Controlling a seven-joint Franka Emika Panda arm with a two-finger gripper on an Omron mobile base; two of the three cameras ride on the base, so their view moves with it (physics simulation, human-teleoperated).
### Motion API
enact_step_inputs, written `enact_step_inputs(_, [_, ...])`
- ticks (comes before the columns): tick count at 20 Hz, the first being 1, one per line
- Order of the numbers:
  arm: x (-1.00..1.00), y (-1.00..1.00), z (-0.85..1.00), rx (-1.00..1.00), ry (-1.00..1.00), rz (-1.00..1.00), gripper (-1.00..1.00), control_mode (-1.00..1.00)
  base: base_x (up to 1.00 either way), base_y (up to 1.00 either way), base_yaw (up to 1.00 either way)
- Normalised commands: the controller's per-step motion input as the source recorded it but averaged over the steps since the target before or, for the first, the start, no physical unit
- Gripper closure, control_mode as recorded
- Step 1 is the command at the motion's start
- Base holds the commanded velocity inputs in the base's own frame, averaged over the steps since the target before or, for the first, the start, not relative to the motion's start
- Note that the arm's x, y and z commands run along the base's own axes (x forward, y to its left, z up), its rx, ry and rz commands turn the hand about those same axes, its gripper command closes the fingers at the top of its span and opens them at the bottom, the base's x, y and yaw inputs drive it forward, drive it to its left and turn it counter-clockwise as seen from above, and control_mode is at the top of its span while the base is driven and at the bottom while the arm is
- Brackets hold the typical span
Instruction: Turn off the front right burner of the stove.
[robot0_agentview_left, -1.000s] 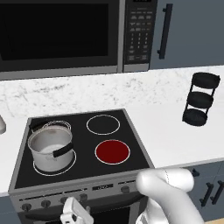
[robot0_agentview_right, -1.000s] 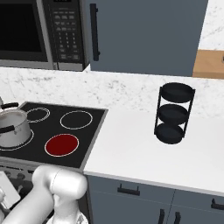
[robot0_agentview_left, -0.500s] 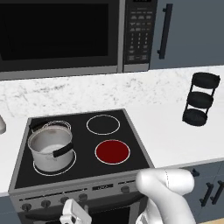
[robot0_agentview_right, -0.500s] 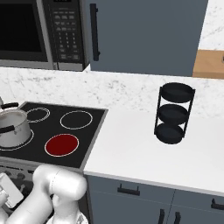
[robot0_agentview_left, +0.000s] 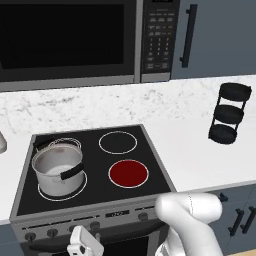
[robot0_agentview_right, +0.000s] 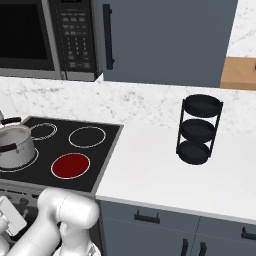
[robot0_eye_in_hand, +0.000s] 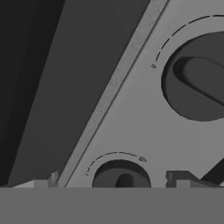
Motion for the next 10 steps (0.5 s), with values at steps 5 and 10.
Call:
enact_step_inputs(5, [0.0, 0.0, 0.0, 0.0, 0.01, 0.0, -1.0, -1.0, 0.0, 0.0, 0.0])
enact_step_inputs(10, [0.0, -0.07, 0.1, 0.0, -0.01, 0.0, -1.0, -1.0, 0.0, 0.0, 0.0])
